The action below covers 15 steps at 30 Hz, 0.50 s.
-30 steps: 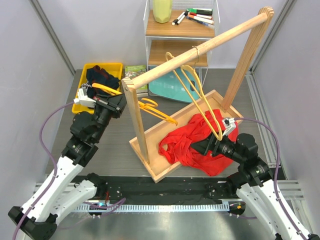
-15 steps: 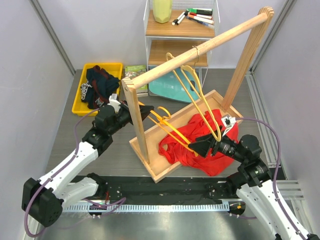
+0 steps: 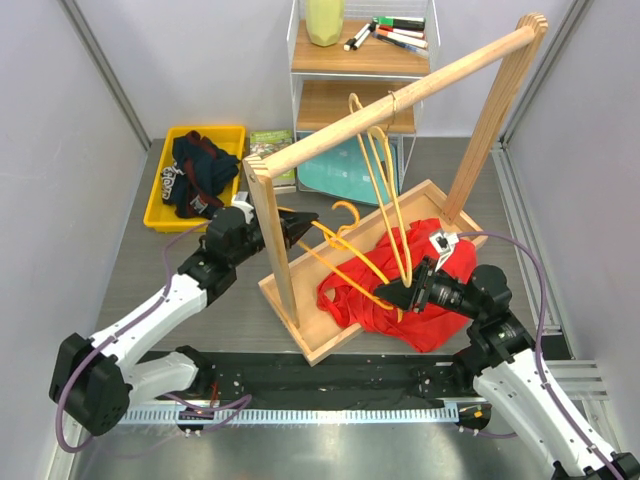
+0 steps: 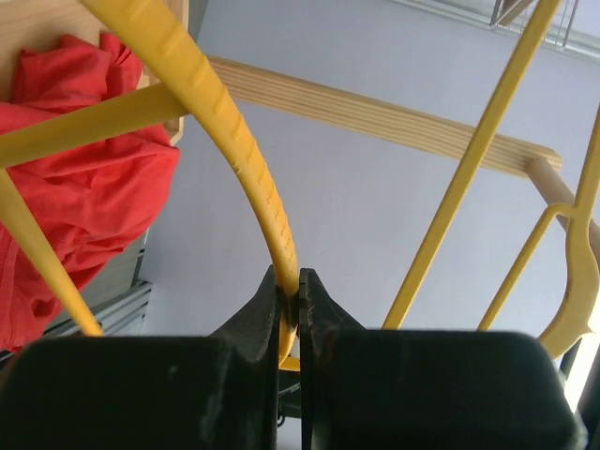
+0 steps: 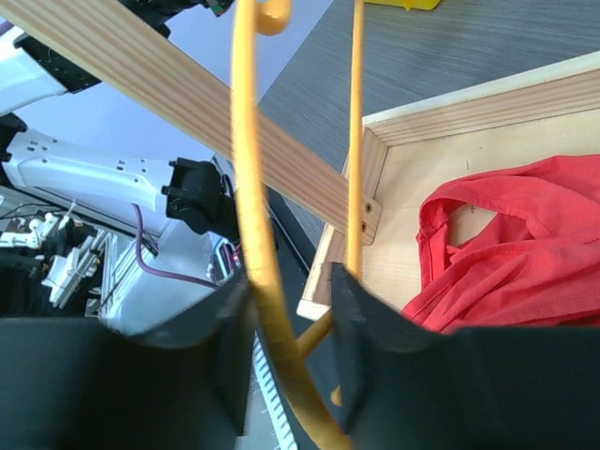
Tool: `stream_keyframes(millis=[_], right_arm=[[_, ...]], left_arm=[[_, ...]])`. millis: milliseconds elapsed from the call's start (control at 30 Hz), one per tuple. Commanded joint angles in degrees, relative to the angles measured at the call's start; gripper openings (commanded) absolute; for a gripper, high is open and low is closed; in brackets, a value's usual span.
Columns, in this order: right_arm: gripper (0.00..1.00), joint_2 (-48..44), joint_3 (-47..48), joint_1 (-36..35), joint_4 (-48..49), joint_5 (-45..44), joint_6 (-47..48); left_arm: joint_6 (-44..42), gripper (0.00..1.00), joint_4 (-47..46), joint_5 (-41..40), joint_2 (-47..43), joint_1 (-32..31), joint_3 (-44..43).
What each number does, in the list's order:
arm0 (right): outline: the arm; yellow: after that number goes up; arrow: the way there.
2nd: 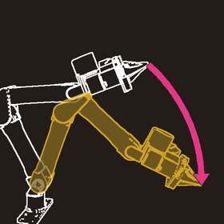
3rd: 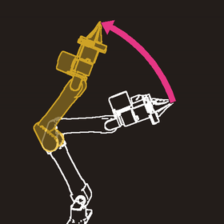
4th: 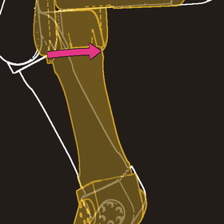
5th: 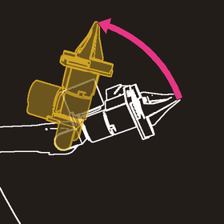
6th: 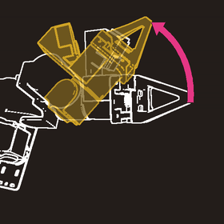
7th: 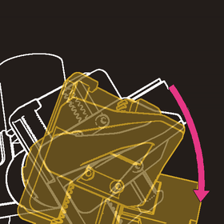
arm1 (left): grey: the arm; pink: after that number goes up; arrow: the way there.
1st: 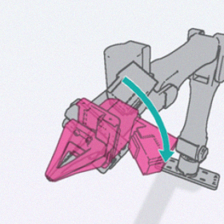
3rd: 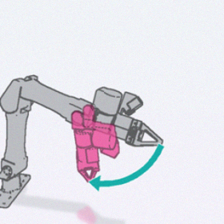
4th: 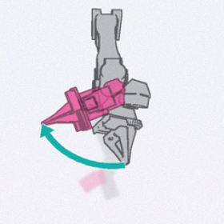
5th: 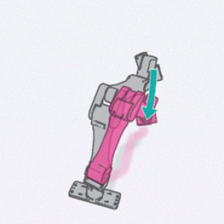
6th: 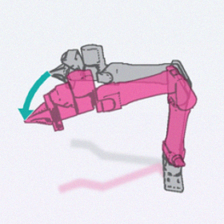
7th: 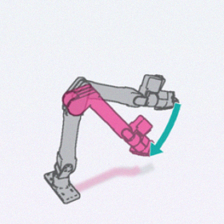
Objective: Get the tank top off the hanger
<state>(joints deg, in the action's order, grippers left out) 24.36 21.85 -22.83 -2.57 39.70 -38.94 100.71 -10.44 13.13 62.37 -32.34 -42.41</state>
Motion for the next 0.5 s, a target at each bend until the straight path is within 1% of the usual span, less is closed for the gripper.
stream_keyframes(millis=[0,33,67,167,233,267,300,333,367,400,433,467], right_arm=[[0.13,-0.19,-0.14,-0.29,3.10,-1.38,-1.14],[0.06,-0.10,-0.22,-0.37,2.92,-2.34,-1.14],[0.01,-0.10,-0.22,-0.37,0.74,-2.70,-1.14],[0.01,-0.80,-0.75,-0.37,-1.12,-3.67,-1.93],[0.01,-1.85,-0.75,-0.37,-3.30,-4.63,-2.81],[0.01,-3.34,-0.58,-0.29,-4.54,-6.03,-2.98],[0.01,-4.22,-0.14,-0.37,-6.03,-6.82,-2.99],[0.01,-5.10,1.17,-0.37,-9.87,-7.88,-2.90],[0.01,-6.68,2.05,-0.37,-12.00,-9.02,-2.64],[0.01,-7.30,3.10,-0.37,-14.28,-11.03,-2.29],[0.01,-7.74,5.46,-0.37,-19.70,-12.53,-1.41],[0.01,-8.10,6.71,-0.29,-22.45,-13.76,-0.97]], left_arm=[[2.66,0.00,-4.32,-0.89,-0.32,-2.46,-0.48],[2.22,0.00,-4.33,-1.17,-0.58,-2.47,-0.39],[1.78,0.00,-4.24,-1.43,-0.67,-2.47,-0.39],[-0.77,0.01,-2.14,-3.45,-2.07,-2.47,-0.22],[-1.91,0.05,-1.52,-4.77,-2.78,-2.47,0.31],[-2.09,0.19,-1.43,-5.12,-3.47,-2.47,1.10],[-2.79,0.29,-1.43,-5.56,-3.83,-2.47,1.54],[-3.23,0.38,-1.43,-6.70,-4.36,-2.47,2.15],[-3.67,0.56,-1.34,-7.14,-5.32,-2.47,3.20],[-4.20,0.64,-1.51,-7.24,-5.85,-2.29,3.82],[-5.07,0.69,-1.78,-7.24,-6.38,-2.03,4.44],[-5.78,0.74,-2.30,-6.45,-6.90,-1.77,5.58]])
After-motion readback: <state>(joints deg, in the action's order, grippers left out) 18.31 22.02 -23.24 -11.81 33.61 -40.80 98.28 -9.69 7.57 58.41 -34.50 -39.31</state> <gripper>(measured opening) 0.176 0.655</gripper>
